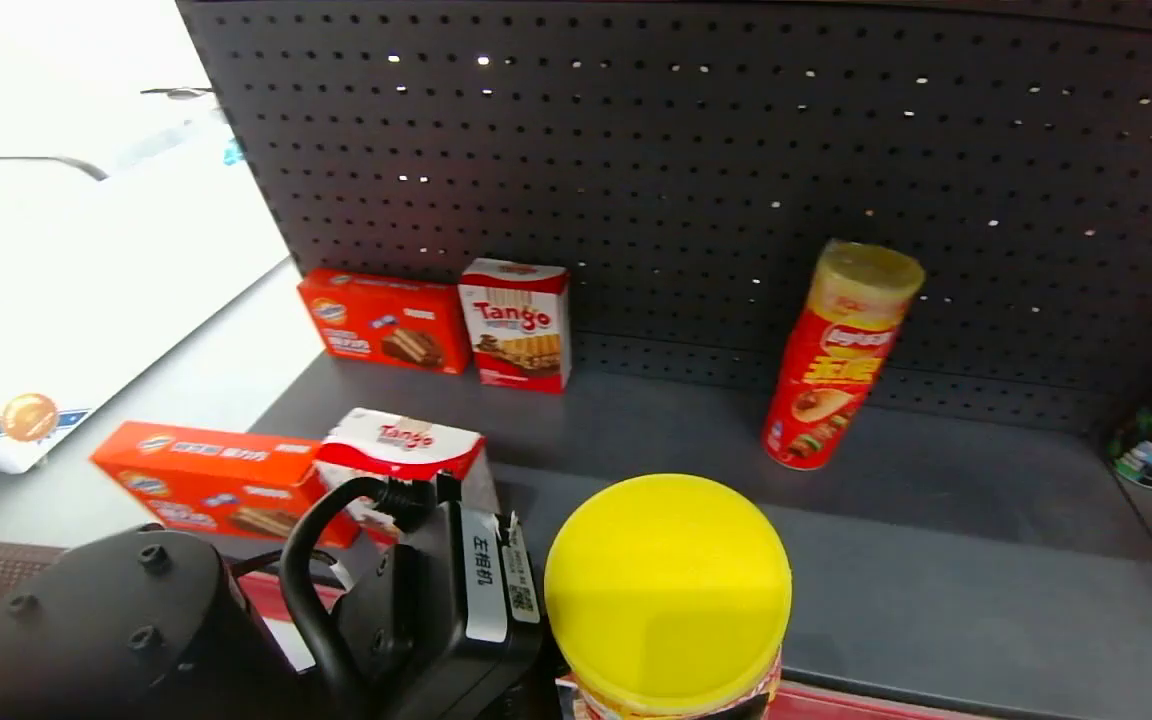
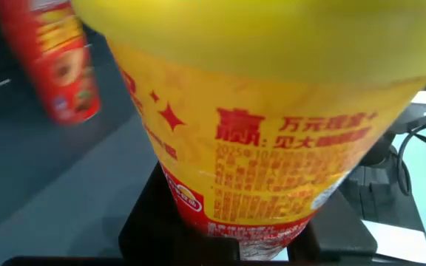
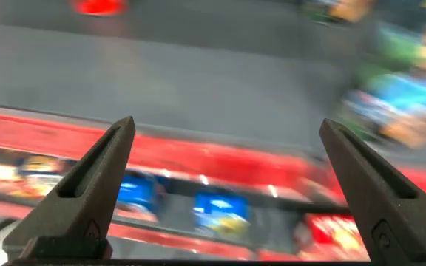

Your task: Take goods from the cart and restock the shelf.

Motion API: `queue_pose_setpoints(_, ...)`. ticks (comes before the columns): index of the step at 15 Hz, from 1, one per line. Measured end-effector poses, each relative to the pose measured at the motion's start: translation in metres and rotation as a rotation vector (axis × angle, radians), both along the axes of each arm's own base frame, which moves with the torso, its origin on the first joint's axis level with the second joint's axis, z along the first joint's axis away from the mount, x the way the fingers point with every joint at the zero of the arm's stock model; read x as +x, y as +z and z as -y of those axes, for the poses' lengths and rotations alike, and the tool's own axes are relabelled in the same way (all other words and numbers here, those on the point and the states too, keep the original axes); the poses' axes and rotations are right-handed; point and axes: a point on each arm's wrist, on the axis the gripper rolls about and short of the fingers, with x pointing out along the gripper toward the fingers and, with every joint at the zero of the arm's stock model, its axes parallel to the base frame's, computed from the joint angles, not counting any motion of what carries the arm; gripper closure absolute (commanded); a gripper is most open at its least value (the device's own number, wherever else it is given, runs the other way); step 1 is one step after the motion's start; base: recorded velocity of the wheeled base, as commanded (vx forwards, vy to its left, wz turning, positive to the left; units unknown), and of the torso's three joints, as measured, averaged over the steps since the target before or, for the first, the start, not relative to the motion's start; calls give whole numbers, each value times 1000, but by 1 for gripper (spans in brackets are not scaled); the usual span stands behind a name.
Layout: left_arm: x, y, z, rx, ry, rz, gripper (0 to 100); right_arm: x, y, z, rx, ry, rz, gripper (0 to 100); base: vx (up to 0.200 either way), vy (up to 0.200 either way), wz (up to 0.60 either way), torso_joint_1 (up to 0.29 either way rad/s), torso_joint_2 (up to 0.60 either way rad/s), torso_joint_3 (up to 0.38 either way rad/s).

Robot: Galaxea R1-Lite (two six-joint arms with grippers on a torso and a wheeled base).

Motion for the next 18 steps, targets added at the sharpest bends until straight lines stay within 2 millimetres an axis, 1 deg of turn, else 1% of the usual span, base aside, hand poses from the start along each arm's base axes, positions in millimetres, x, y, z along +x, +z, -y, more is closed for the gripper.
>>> queue_pose_setpoints(8, 4, -1, -4, 5, 20, -4, 100, 0, 0, 0, 2, 0, 0, 0, 0, 0, 0, 0, 0, 0)
queue_pose_setpoints(9, 4, -2, -4, 6, 25, -5, 100, 0, 0, 0, 3, 1, 0, 0, 0, 0, -600, 2, 2, 2)
queue_pose_setpoints(12, 5, -2, -5, 5, 26, -5, 100, 0, 0, 0, 4, 0, 1, 0, 0, 0, 0, 0, 0, 0)
queue_pose_setpoints(15, 11, -2, -4, 4, 43, -4, 100, 0, 0, 0, 3, 1, -1, 0, 0, 0, 0, 0, 0, 0)
queue_pose_setpoints(18, 23, -1, -12, -1, 100, 1, 100, 0, 0, 0, 3, 1, 0, 0, 0, 0, 0, 0, 0, 0)
